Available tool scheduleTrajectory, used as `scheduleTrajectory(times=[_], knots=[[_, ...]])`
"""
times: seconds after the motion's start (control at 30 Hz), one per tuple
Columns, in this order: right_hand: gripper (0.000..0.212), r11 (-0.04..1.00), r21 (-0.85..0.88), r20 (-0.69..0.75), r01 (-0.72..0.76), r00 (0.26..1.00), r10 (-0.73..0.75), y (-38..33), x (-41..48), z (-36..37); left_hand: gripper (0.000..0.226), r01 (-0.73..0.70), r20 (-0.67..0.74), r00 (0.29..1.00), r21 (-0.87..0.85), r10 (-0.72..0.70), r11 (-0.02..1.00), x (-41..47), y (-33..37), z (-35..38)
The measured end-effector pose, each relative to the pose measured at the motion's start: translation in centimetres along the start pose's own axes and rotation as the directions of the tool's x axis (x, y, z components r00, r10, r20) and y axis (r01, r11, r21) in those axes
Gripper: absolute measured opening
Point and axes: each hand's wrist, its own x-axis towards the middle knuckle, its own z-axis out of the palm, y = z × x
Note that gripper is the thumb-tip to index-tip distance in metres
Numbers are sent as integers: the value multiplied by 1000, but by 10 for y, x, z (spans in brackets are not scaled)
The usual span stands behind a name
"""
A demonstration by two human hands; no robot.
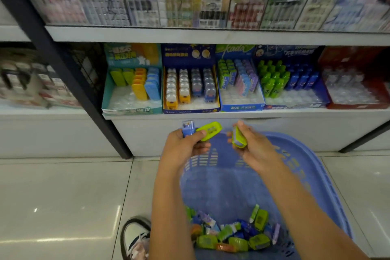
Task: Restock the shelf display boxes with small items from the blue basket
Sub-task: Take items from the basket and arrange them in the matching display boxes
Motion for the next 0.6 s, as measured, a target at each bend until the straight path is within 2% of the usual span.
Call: scheduleTrajectory(times=[0.1, 0.2, 0.27, 0.33, 0.43, 0.53, 0.6], knots=[[23, 965, 225, 50, -137, 990, 129, -9, 3, 25, 12, -116, -112, 988, -95, 105, 989, -6, 20, -20], [22, 914, 364, 176, -176, 977, 118, -15, 4, 57, 12, -216, -225, 959, -198, 170, 956, -12, 35, -40], [27, 944, 262, 264, -199, 956, 128, -20, 5, 82, 13, -269, -292, 938, -263, 189, 927, -14, 39, -52], [36, 985, 43, 347, -167, 927, 142, -28, 10, 108, 15, -313, -350, 916, -316, 196, 896, -14, 40, -64], [47, 977, -178, 437, -114, 881, 182, -41, 25, 151, 16, -358, -428, 886, -383, 180, 852, -13, 40, -79], [36, 964, -225, 435, -142, 870, 230, -52, 38, 201, 15, -392, -482, 861, -433, 159, 812, -10, 38, -91], [23, 969, -224, 400, -101, 897, 186, -54, 45, 232, 15, -406, -503, 852, -455, 147, 792, -9, 36, -97]])
